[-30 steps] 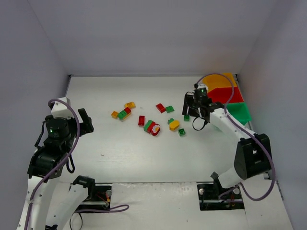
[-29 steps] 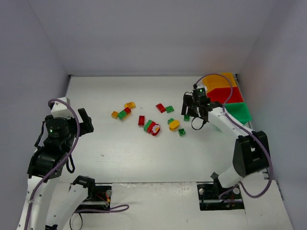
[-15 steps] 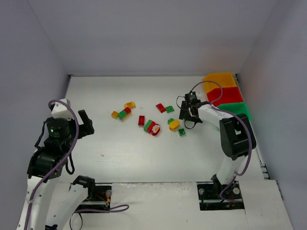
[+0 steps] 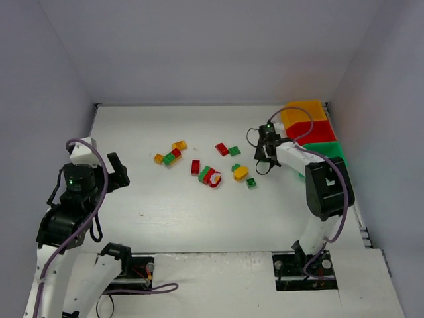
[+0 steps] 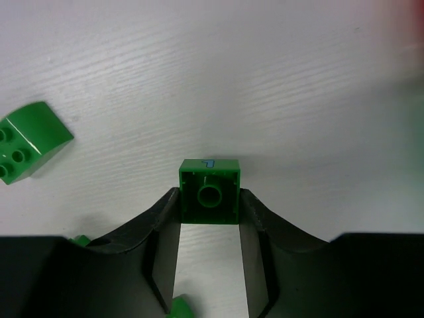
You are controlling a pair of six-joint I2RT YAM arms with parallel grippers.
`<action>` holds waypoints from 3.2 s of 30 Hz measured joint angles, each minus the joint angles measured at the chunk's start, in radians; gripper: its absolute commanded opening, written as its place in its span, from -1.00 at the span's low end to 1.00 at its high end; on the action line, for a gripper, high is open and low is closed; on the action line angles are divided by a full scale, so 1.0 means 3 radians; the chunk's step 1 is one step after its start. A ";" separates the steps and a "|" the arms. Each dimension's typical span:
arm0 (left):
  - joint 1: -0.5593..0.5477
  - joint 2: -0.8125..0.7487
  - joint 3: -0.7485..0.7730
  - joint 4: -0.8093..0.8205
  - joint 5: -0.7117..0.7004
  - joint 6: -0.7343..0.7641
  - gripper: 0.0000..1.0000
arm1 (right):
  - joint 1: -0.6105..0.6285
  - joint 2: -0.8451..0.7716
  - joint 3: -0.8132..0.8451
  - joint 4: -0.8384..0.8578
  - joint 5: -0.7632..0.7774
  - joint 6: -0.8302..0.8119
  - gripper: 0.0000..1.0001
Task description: Sort the legos into containers by color
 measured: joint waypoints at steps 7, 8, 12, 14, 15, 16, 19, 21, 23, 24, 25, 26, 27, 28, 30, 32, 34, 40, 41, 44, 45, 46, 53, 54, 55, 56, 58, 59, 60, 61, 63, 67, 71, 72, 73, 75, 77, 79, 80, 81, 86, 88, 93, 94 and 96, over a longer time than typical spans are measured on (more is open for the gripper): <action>0.0000 -0.0023 0.0031 -0.0015 0.0045 -0.0020 0.71 | -0.0744 -0.0889 -0.0071 -0.0075 0.0261 0.0061 -0.97; 0.0000 -0.0029 0.0031 -0.0019 0.0050 -0.0022 0.71 | -0.0877 -0.0989 -0.0072 -0.0088 0.0326 0.0079 -0.93; 0.0000 -0.0041 0.0031 -0.0023 0.0064 -0.0022 0.71 | -0.1282 -0.1164 -0.0074 -0.0191 0.0539 0.0168 -0.64; 0.0000 -0.0053 0.0031 -0.0023 0.0074 -0.0020 0.71 | -0.1397 -0.1138 -0.0080 -0.0257 0.0562 0.0191 -0.49; -0.0001 -0.0058 0.0031 -0.0024 0.0076 -0.0020 0.71 | -0.1442 -0.1110 -0.0083 -0.0290 0.0563 0.0200 -0.37; -0.0001 -0.0065 0.0031 -0.0024 0.0076 -0.0020 0.71 | -0.1475 -0.1074 -0.0083 -0.0308 0.0565 0.0203 -0.20; -0.0020 -0.0086 0.0041 -0.0033 0.0075 -0.0019 0.71 | -0.1536 -0.0908 -0.0062 -0.0352 0.0551 0.0202 0.19; -0.0041 -0.0099 0.0058 -0.0038 0.0074 -0.0017 0.71 | -0.1548 -0.0806 -0.0036 -0.0387 0.0524 0.0172 0.42; -0.0056 -0.0109 0.0071 -0.0046 0.0074 -0.0017 0.71 | -0.1548 -0.0760 -0.0013 -0.0412 0.0479 0.0150 0.56; -0.0065 -0.0118 0.0074 -0.0047 0.0074 -0.0017 0.71 | -0.1546 -0.0757 -0.0008 -0.0416 0.0454 0.0136 0.60; -0.0066 -0.0122 0.0074 -0.0047 0.0074 -0.0017 0.71 | -0.1544 -0.0759 0.0000 -0.0418 0.0427 0.0123 0.61; -0.0066 -0.0125 0.0074 -0.0048 0.0074 -0.0017 0.71 | -0.1530 -0.0774 0.0011 -0.0416 0.0407 0.0095 0.61; -0.0066 -0.0125 0.0074 -0.0047 0.0074 -0.0017 0.71 | -0.1512 -0.0791 0.0017 -0.0416 0.0373 0.0066 0.61; -0.0066 -0.0125 0.0074 -0.0048 0.0074 -0.0017 0.71 | -0.1479 -0.0815 0.0018 -0.0416 0.0336 0.0033 0.61; -0.0066 -0.0125 0.0074 -0.0047 0.0075 -0.0017 0.71 | -0.1344 -0.0890 0.0019 -0.0415 0.0239 -0.0074 0.61; -0.0066 -0.0123 0.0074 -0.0046 0.0075 -0.0017 0.71 | -0.1096 -0.0998 0.0018 -0.0411 0.0090 -0.0191 0.64; -0.0066 -0.0118 0.0074 -0.0046 0.0075 -0.0015 0.71 | -0.0776 -0.1128 0.0001 -0.0385 -0.0144 -0.0304 0.66; -0.0081 -0.0042 0.0074 -0.0043 0.0090 -0.0009 0.71 | -0.0084 -0.1419 -0.0323 -0.0315 -0.0712 -0.0479 0.69; -0.0081 -0.0028 0.0074 -0.0042 0.0095 -0.0003 0.71 | 0.0005 -0.1424 -0.0388 -0.0312 -0.0755 -0.0492 0.69; -0.0081 0.0020 0.0074 -0.0037 0.0100 0.0009 0.71 | 0.0231 -0.1408 -0.0571 -0.0326 -0.0849 -0.0537 0.68; -0.0081 0.0034 0.0074 -0.0032 0.0100 0.0010 0.71 | 0.0291 -0.1396 -0.0614 -0.0329 -0.0876 -0.0547 0.68; -0.0081 0.0047 0.0074 -0.0025 0.0100 0.0011 0.71 | 0.0341 -0.1376 -0.0655 -0.0328 -0.0904 -0.0553 0.68; -0.0084 0.0099 0.0075 -0.0019 0.0132 0.0015 0.71 | 0.0411 -0.1072 -0.0710 -0.0294 -0.0940 -0.0584 0.54; -0.0085 0.0099 0.0075 -0.0018 0.0148 0.0017 0.71 | 0.0412 -0.1024 -0.0715 -0.0281 -0.0937 -0.0586 0.53; -0.0085 0.0099 0.0075 -0.0018 0.0164 0.0017 0.71 | 0.0417 -0.0978 -0.0721 -0.0263 -0.0931 -0.0593 0.47; -0.0085 0.0099 0.0075 -0.0018 0.0178 0.0018 0.71 | 0.0423 -0.0931 -0.0726 -0.0249 -0.0927 -0.0600 0.43; -0.0088 0.0099 0.0075 -0.0018 0.0188 0.0018 0.71 | 0.0437 -0.0841 -0.0730 -0.0226 -0.0917 -0.0613 0.36; -0.0088 0.0099 0.0075 -0.0018 0.0192 0.0018 0.71 | 0.0450 -0.0796 -0.0730 -0.0211 -0.0914 -0.0622 0.35; -0.0088 0.0099 0.0075 -0.0017 0.0193 0.0018 0.71 | 0.0456 -0.0757 -0.0730 -0.0195 -0.0913 -0.0626 0.31; -0.0088 0.0099 0.0075 -0.0018 0.0195 0.0018 0.71 | 0.0465 -0.0720 -0.0730 -0.0181 -0.0905 -0.0632 0.25; -0.0088 0.0102 0.0075 -0.0017 0.0198 0.0018 0.71 | 0.0477 -0.0659 -0.0730 -0.0160 -0.0894 -0.0636 0.10; -0.0088 0.0112 0.0075 -0.0017 0.0200 0.0018 0.71 | 0.0479 -0.0593 -0.0730 -0.0139 -0.0837 -0.0643 -0.31; -0.0088 0.0120 0.0075 -0.0011 0.0198 0.0019 0.71 | 0.0479 -0.0596 -0.0730 -0.0122 -0.0684 -0.0600 -0.96; -0.0088 0.0120 0.0075 -0.0008 0.0198 0.0019 0.71 | 0.0479 -0.0605 -0.0731 -0.0118 -0.0624 -0.0599 -1.00; -0.0088 0.0120 0.0075 0.0000 0.0198 0.0018 0.71 | 0.0474 -0.0626 -0.0731 -0.0120 -0.0553 -0.0591 -1.00; -0.0088 0.0121 0.0075 0.0015 0.0198 0.0019 0.71 | 0.0451 -0.0703 -0.0731 -0.0122 -0.0401 -0.0593 -1.00; -0.0088 0.0121 0.0075 0.0028 0.0200 0.0019 0.71 | 0.0360 -0.0827 -0.0731 -0.0130 -0.0280 -0.0589 -1.00; -0.0088 0.0120 0.0075 0.0036 0.0200 0.0019 0.71 | 0.0158 -0.0970 -0.0727 -0.0141 -0.0149 -0.0547 -1.00; -0.0088 0.0120 0.0075 0.0036 0.0201 0.0019 0.71 | 0.0004 -0.1039 -0.0718 -0.0150 -0.0081 -0.0524 -1.00; -0.0088 0.0120 0.0075 0.0037 0.0201 0.0019 0.71 | -0.0159 -0.1091 -0.0697 -0.0170 -0.0019 -0.0490 -0.99; -0.0088 0.0120 0.0074 0.0053 0.0201 0.0020 0.71 | -0.0919 -0.1150 -0.0500 -0.0261 0.0355 -0.0266 -0.95; -0.0088 0.0120 0.0074 0.0065 0.0202 0.0022 0.71 | -0.1064 -0.1127 -0.0417 -0.0303 0.0422 -0.0193 -0.88; -0.0088 0.0120 0.0074 0.0104 0.0225 0.0022 0.71 | -0.1280 -0.0898 -0.0137 -0.0336 0.0562 -0.0090 0.05; -0.0089 0.0120 0.0074 0.0107 0.0228 0.0022 0.71 | -0.1303 -0.0851 -0.0095 -0.0338 0.0577 -0.0062 0.19; -0.0089 0.0120 0.0074 0.0107 0.0240 0.0022 0.71 | -0.1345 -0.0748 -0.0020 -0.0342 0.0600 -0.0075 0.39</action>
